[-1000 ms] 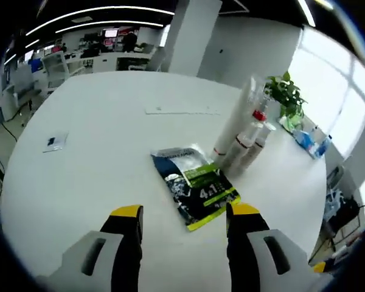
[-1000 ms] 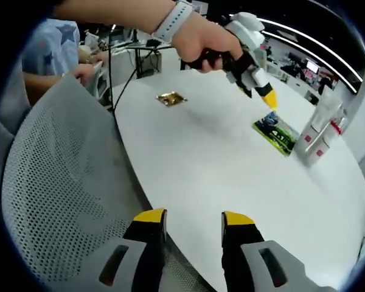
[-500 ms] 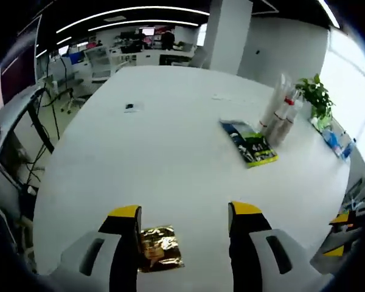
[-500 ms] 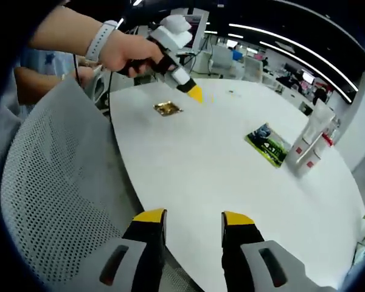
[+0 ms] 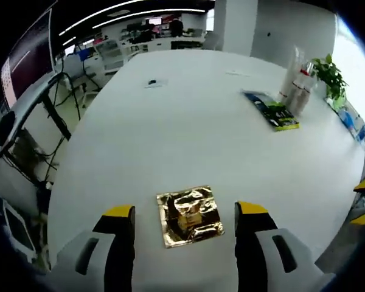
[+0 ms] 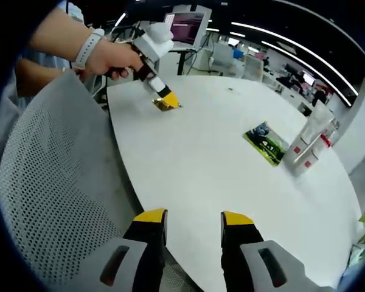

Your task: Arrange the skincare products in the storage area until every visible bottle or jar stands upright without overlapping.

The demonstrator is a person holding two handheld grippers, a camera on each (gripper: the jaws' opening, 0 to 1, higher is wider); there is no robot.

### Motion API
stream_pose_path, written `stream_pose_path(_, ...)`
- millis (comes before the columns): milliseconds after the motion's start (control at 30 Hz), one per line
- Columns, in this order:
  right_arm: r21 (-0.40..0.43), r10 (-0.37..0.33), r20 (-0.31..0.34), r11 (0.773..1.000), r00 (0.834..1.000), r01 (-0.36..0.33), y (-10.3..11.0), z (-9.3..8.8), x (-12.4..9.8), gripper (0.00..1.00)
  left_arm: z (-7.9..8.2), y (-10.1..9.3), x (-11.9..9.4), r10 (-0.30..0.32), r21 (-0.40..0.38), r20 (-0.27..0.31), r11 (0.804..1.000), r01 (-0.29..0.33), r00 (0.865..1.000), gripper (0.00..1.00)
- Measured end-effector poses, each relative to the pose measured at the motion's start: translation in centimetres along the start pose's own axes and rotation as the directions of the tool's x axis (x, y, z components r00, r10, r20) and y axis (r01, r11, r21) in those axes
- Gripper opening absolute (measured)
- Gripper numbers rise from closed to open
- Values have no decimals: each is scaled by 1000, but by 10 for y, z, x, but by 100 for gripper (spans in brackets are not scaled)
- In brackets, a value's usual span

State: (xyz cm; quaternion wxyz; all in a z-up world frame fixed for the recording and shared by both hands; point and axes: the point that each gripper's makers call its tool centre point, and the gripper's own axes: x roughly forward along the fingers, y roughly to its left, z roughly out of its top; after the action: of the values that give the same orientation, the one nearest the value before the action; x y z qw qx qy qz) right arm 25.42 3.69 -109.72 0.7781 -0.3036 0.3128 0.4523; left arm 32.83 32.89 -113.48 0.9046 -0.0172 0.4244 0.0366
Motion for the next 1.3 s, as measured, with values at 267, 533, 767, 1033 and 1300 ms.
stream_pose_path(267, 0, -3, -6, 1000, 1000, 3, -1, -1, 1, 31, -8, 0, 7, 7, 15, 3, 1000, -7, 1000, 59)
stream_pose_path(533, -10, -1, -1, 1000, 1000, 1, 0, 0, 1, 30, -5, 2, 6, -5, -7, 12, 1000, 6, 1000, 37)
stream_pose_path(767, -4, 1, 6, 1000, 1000, -1, -1, 1, 2, 29, 1, 2, 11, -40, -14, 20, 999, 41, 999, 34)
stream_pose_path(1033, -2, 4, 18, 1000, 1000, -4, 0, 3, 1, 30, 23, -12, -15, -85, -120, 122, 988, 100, 989, 32)
stream_pose_path(1300, 5, -17, 36, 1000, 999, 17, -5, 6, 0, 30, 33, -48, -44, -168, -123, 231, 972, 200, 958, 32)
